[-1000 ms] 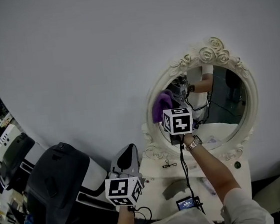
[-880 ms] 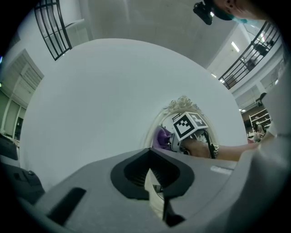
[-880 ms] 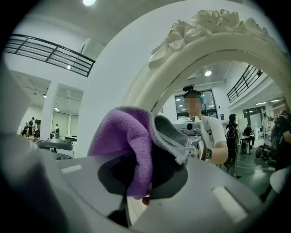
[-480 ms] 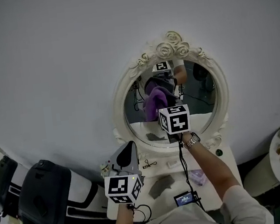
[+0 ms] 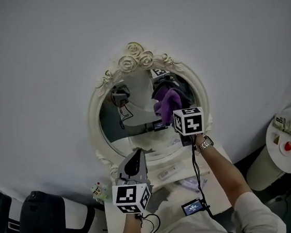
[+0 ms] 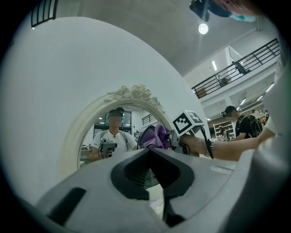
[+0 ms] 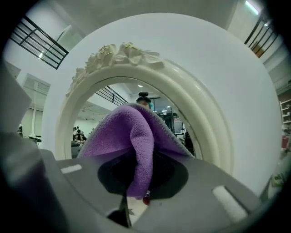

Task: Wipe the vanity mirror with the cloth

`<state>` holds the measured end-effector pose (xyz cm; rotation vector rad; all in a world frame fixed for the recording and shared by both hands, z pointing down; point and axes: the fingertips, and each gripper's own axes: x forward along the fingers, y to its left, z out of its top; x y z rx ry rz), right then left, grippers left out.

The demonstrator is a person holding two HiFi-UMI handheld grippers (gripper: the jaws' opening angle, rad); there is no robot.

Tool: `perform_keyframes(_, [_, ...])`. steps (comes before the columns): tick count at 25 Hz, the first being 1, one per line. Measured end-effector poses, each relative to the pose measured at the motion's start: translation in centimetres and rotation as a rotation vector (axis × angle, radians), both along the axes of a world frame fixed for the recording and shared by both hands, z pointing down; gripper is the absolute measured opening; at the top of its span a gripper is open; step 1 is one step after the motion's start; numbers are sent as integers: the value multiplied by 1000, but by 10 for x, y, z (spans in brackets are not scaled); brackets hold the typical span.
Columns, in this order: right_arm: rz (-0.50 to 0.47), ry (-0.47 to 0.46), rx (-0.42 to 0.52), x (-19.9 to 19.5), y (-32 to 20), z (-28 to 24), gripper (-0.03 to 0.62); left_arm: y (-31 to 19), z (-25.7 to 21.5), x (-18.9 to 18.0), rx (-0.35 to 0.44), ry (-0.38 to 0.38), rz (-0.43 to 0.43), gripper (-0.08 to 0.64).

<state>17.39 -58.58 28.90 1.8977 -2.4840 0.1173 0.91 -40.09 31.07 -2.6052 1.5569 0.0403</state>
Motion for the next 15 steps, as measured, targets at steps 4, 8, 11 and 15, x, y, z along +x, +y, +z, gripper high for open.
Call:
perform_keyframes(4, [57, -21, -15, 43, -7, 7, 64, -7, 6, 19, -18, 3, 20, 2])
perform_keyframes(8, [83, 6, -14, 65, -8, 12, 60, -7, 11, 33, -27, 4, 33, 2])
perform_keyframes(11, [133, 32, 5, 67, -6, 13, 61, -5, 14, 31, -34, 10, 21, 2])
perform_keyframes(15, [89, -1, -7, 40, 1, 18, 60, -1, 22, 8, -48, 18, -35, 2])
